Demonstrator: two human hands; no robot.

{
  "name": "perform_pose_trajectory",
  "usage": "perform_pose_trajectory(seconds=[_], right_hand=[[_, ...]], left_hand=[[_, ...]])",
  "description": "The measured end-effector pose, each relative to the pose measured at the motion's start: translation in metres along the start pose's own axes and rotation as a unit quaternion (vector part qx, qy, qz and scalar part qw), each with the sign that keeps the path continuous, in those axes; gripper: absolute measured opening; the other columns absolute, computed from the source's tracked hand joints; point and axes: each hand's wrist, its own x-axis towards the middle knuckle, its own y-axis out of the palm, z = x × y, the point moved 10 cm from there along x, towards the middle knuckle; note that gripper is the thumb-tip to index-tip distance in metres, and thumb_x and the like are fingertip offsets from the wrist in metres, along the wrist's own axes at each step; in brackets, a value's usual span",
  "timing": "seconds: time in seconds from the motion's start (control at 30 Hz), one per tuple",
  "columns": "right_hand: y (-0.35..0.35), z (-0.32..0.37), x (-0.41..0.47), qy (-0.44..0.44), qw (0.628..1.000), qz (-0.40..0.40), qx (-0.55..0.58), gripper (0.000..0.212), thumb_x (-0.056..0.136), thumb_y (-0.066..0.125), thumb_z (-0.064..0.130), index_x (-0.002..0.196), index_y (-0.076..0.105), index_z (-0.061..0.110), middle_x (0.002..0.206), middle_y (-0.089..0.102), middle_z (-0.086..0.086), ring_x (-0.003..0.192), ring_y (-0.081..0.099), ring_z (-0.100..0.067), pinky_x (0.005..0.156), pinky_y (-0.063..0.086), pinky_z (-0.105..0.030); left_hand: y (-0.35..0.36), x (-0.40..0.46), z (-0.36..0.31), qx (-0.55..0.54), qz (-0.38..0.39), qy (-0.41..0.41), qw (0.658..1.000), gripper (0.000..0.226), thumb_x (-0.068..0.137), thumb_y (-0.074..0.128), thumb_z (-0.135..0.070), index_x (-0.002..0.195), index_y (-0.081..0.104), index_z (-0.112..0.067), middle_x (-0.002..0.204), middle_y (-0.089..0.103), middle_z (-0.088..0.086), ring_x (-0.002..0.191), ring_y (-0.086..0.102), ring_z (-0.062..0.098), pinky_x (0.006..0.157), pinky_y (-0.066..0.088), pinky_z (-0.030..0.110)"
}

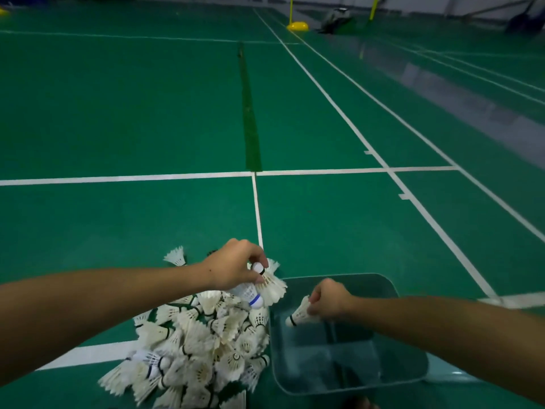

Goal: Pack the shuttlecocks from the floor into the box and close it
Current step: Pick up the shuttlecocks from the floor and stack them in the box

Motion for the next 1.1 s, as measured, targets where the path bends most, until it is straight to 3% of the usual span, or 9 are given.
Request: perform_pose_trajectory(seconds=[0.1,0.2,0.47,0.53,0.63,0.77,0.87,0.97,1.1], right_hand=[[0.041,-0.034,0.030,0.064,0.996,0.008,0.064,0.007,0.084,0.079,0.014,0.087,0.076,0.009,0.071,0.070,-0.005,0.050,0.064,-0.014,0.047,0.054,-0.025],[0.076,-0.060,0.058,0.100,0.989,-0.004,0.111,0.016,0.085,0.072,0.015,0.095,0.076,0.003,0.084,0.075,-0.017,0.073,0.073,-0.030,0.065,0.061,-0.038],[0.106,-0.072,0.080,0.135,0.976,-0.031,0.167,0.028,0.098,0.061,0.014,0.120,0.070,-0.001,0.122,0.069,-0.016,0.111,0.065,-0.033,0.100,0.050,-0.038],[0.106,-0.072,0.079,0.126,0.979,-0.012,0.159,0.027,0.095,0.067,0.014,0.118,0.072,0.000,0.115,0.070,-0.016,0.111,0.066,-0.031,0.100,0.053,-0.038],[0.099,-0.084,0.075,0.119,0.976,-0.022,0.178,0.025,0.079,0.085,0.013,0.100,0.078,0.001,0.088,0.073,-0.012,0.081,0.068,-0.024,0.086,0.061,-0.046],[0.044,-0.050,0.026,0.067,0.984,-0.016,0.163,0.009,0.088,0.079,0.017,0.091,0.072,0.012,0.082,0.071,-0.007,0.067,0.063,-0.017,0.058,0.053,-0.028],[0.004,-0.015,-0.008,0.007,0.966,0.016,0.259,0.008,0.092,0.071,0.009,0.095,0.072,0.016,0.081,0.069,-0.004,0.071,0.062,-0.014,0.062,0.053,-0.029],[-0.030,0.018,-0.043,-0.027,0.932,0.043,0.359,0.012,0.091,0.074,0.021,0.101,0.076,0.015,0.089,0.071,0.000,0.085,0.064,-0.013,0.074,0.055,-0.030],[-0.055,0.033,-0.064,-0.046,0.890,0.024,0.453,0.021,0.095,0.072,0.022,0.111,0.072,0.008,0.097,0.078,-0.003,0.086,0.071,-0.013,0.073,0.057,-0.028]], left_hand=[[0.009,0.023,0.001,-0.039,-0.008,0.003,0.999,0.030,0.083,0.088,-0.032,0.109,0.080,-0.022,0.111,0.076,-0.009,0.091,0.065,-0.002,0.081,0.048,0.013],[0.016,0.043,0.006,-0.073,-0.030,-0.012,0.997,0.029,0.081,0.090,-0.028,0.108,0.081,-0.019,0.111,0.077,-0.008,0.091,0.065,0.000,0.083,0.045,0.015],[0.028,0.050,0.036,-0.157,-0.043,-0.081,0.983,0.033,0.083,0.088,-0.023,0.115,0.078,-0.021,0.104,0.067,-0.011,0.102,0.063,0.010,0.093,0.047,0.029],[0.029,0.046,0.041,-0.167,-0.048,-0.085,0.981,0.033,0.082,0.090,-0.025,0.112,0.077,-0.024,0.104,0.067,-0.011,0.103,0.063,0.008,0.094,0.050,0.030],[0.025,0.040,0.043,-0.174,-0.052,-0.093,0.979,0.031,0.080,0.090,-0.029,0.107,0.075,-0.024,0.104,0.069,-0.008,0.101,0.064,0.007,0.081,0.049,0.023],[0.016,0.032,0.035,-0.196,-0.057,-0.093,0.974,0.031,0.079,0.090,-0.030,0.105,0.075,-0.023,0.104,0.069,-0.005,0.102,0.066,0.012,0.085,0.054,0.029],[0.013,0.025,0.020,-0.219,-0.062,-0.096,0.969,0.031,0.079,0.091,-0.028,0.105,0.076,-0.021,0.104,0.069,-0.003,0.100,0.067,0.014,0.087,0.058,0.037],[0.013,0.019,-0.005,-0.228,-0.063,-0.085,0.968,0.030,0.079,0.092,-0.025,0.104,0.076,-0.020,0.105,0.070,-0.003,0.101,0.066,0.014,0.091,0.058,0.041],[0.011,0.016,-0.037,-0.233,-0.070,-0.064,0.968,0.030,0.079,0.092,-0.022,0.103,0.074,-0.020,0.103,0.069,-0.001,0.098,0.068,0.018,0.087,0.059,0.040]])
